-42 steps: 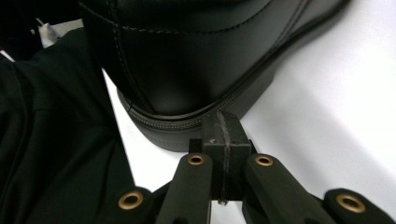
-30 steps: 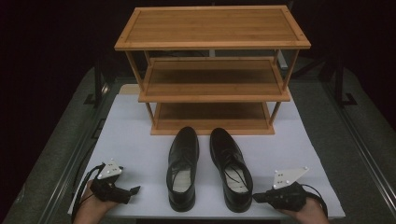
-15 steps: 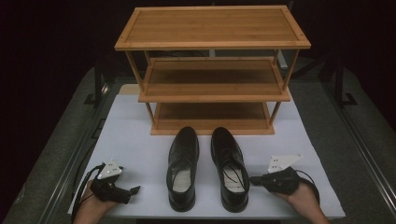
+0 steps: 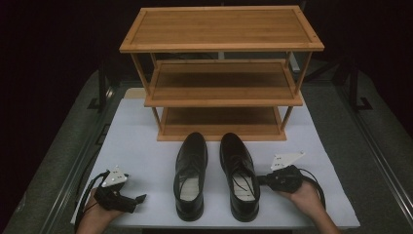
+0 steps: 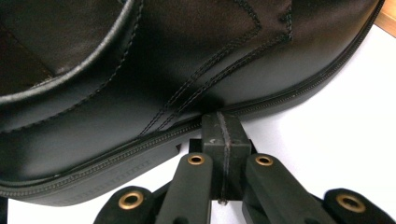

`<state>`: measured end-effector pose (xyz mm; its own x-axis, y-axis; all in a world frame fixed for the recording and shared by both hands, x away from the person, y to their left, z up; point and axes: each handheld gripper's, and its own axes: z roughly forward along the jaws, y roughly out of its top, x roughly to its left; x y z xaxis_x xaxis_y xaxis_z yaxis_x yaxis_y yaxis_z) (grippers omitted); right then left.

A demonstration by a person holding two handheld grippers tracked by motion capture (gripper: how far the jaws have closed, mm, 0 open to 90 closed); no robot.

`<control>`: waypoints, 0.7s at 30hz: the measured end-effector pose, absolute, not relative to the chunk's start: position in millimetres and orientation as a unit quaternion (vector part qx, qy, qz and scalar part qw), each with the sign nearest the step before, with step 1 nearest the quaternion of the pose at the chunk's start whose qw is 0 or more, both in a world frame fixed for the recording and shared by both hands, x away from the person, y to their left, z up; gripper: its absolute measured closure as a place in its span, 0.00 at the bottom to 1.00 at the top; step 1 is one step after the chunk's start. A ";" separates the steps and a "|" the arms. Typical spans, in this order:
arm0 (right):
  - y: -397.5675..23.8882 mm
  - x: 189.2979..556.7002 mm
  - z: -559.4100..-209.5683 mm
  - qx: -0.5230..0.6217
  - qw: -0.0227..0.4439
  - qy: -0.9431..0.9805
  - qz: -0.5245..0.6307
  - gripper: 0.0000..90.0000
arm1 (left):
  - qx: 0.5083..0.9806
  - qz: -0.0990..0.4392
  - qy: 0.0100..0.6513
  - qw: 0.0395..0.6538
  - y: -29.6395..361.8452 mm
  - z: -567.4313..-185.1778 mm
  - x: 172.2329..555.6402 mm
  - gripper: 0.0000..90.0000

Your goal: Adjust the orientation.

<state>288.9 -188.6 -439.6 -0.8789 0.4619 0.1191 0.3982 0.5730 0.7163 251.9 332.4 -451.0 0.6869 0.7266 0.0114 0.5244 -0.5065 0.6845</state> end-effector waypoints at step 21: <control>-161.7 294.5 -437.7 0.223 0.040 0.894 0.386 1.00 | 0.855 0.150 0.366 0.336 332.4 -451.0 251.8 0.00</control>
